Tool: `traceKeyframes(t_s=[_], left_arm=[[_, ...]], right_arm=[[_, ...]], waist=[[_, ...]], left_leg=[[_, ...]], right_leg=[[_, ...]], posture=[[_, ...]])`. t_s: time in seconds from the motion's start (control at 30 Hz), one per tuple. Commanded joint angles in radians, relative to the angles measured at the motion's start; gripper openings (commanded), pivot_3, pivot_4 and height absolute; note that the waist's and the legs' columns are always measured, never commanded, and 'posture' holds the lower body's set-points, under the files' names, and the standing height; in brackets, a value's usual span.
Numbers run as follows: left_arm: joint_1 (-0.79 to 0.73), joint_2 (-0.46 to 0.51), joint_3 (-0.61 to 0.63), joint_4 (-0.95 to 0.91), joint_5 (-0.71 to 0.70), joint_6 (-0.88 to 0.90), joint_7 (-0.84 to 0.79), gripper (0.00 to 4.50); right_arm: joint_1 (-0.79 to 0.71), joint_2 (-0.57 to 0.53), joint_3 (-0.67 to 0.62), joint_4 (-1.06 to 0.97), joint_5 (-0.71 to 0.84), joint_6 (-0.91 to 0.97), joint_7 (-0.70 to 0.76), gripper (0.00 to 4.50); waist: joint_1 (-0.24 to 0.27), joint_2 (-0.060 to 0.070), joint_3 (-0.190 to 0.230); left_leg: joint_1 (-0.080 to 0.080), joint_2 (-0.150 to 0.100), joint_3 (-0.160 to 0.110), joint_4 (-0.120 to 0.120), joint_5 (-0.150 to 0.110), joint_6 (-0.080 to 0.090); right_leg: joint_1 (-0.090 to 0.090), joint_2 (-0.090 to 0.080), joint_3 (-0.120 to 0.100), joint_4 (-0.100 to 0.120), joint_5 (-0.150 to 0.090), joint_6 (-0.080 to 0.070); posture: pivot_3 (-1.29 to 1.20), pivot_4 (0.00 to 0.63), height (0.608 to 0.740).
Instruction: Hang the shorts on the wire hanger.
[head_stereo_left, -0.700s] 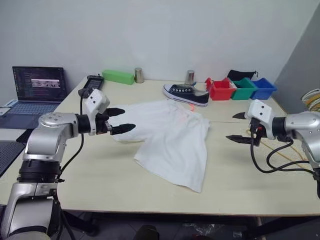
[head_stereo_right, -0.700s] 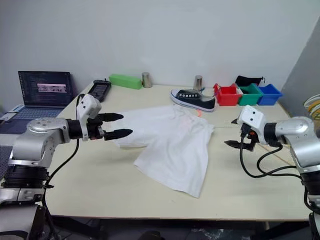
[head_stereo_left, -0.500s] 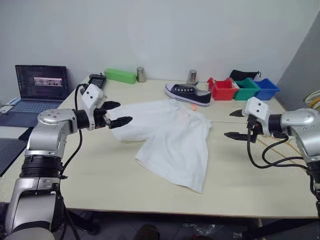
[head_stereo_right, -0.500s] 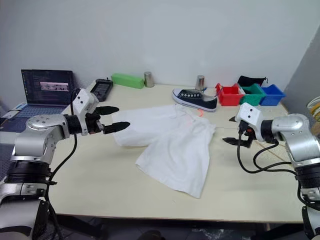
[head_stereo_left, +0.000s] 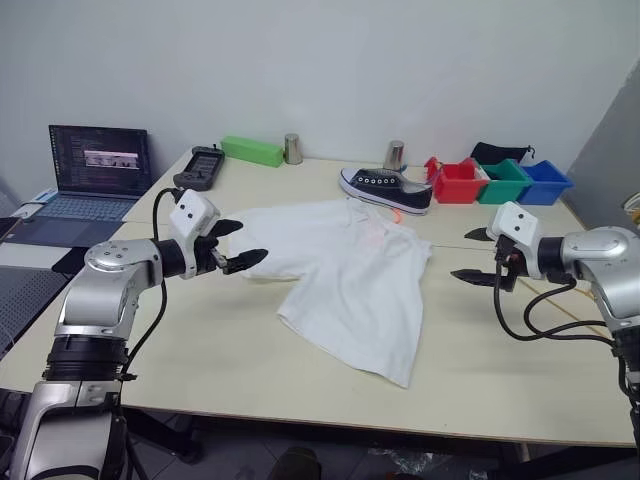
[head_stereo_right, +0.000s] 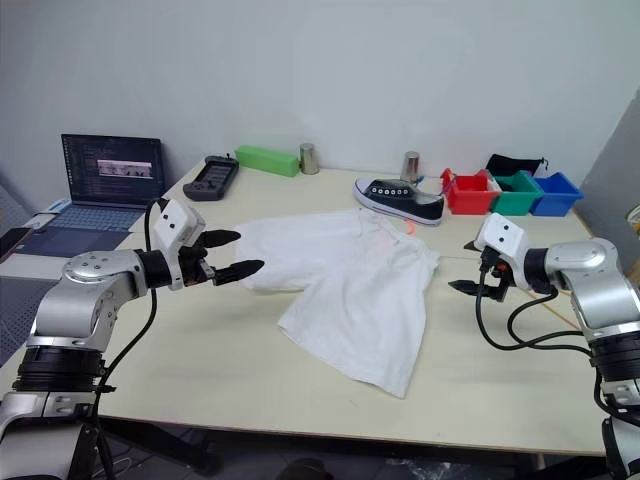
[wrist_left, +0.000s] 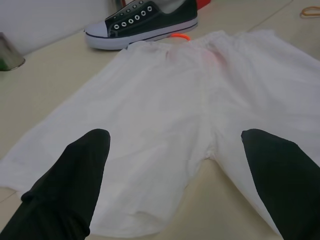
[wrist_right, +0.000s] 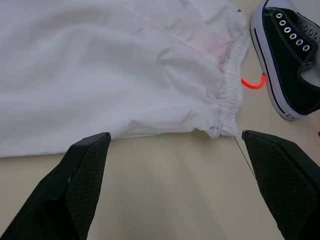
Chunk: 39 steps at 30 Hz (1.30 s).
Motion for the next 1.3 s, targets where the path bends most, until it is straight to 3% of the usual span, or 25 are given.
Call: traceKeyframes(t_s=[0.03, 0.3, 0.4, 0.73, 1.07, 1.2, 1.3], left_arm=[[0.011, -0.009, 0.030, -0.031, 0.009, -0.024, 0.043, 4.50], [0.087, -0.015, -0.003, 0.060, 0.134, -0.167, 0.134, 4.50], [0.080, -0.065, -0.022, 0.106, 0.156, -0.205, 0.166, 4.50], [-0.053, -0.184, -0.153, 0.376, 0.301, -0.391, 0.196, 4.50], [-0.157, -0.231, -0.139, 0.539, 0.279, -0.475, 0.135, 4.50], [-0.147, -0.186, -0.084, 0.394, 0.167, -0.338, 0.010, 4.50], [-0.101, -0.096, -0.060, 0.188, 0.075, -0.179, -0.113, 4.50]], right_arm=[[-0.068, 0.034, -0.027, 0.025, 0.015, 0.049, -0.032, 4.46], [-0.186, 0.225, -0.010, 0.142, 0.011, 0.300, -0.193, 4.46], [-0.253, 0.319, -0.012, 0.302, -0.014, 0.351, -0.287, 4.46], [-0.449, 0.444, -0.073, 0.826, -0.073, 0.200, -0.574, 4.46], [-0.504, 0.499, -0.175, 0.969, -0.014, 0.251, -0.561, 4.46], [-0.519, 0.508, -0.220, 0.991, 0.006, 0.234, -0.569, 3.41], [-0.531, 0.510, -0.244, 1.020, 0.011, 0.205, -0.598, 2.66]], waist=[[0.001, 0.000, 0.000], [0.006, 0.001, 0.000], [0.011, 0.002, -0.001], [0.028, 0.002, -0.001], [0.006, 0.002, -0.001], [-0.005, 0.002, -0.001], [-0.031, 0.003, -0.001]], left_leg=[[0.000, 0.000, 0.000, 0.000, 0.000, 0.000], [-0.001, 0.000, -0.004, 0.000, 0.000, 0.000], [-0.003, 0.000, -0.007, 0.000, 0.000, 0.000], [-0.006, -0.004, -0.007, 0.000, 0.003, -0.005], [-0.007, -0.003, -0.007, -0.001, 0.003, -0.005], [-0.008, -0.003, -0.007, 0.000, 0.003, -0.006], [-0.009, -0.002, -0.008, 0.000, 0.003, -0.006]], right_leg=[[0.000, 0.000, 0.000, 0.000, 0.000, 0.000], [0.000, 0.000, -0.007, 0.001, -0.002, -0.004], [-0.001, 0.000, -0.010, 0.001, -0.002, -0.004], [-0.002, 0.000, -0.012, 0.001, -0.002, -0.004], [-0.006, 0.000, -0.012, 0.007, -0.003, -0.005], [-0.007, 0.000, -0.012, 0.014, -0.003, -0.006], [-0.009, 0.000, -0.012, 0.015, -0.003, -0.007]], posture=[[0.38, 0.000, 0.740], [0.39, 0.000, 0.740], [0.40, 0.000, 0.740], [0.40, 0.000, 0.740], [0.35, 0.000, 0.740], [0.35, 0.000, 0.740], [0.36, 0.000, 0.740]])
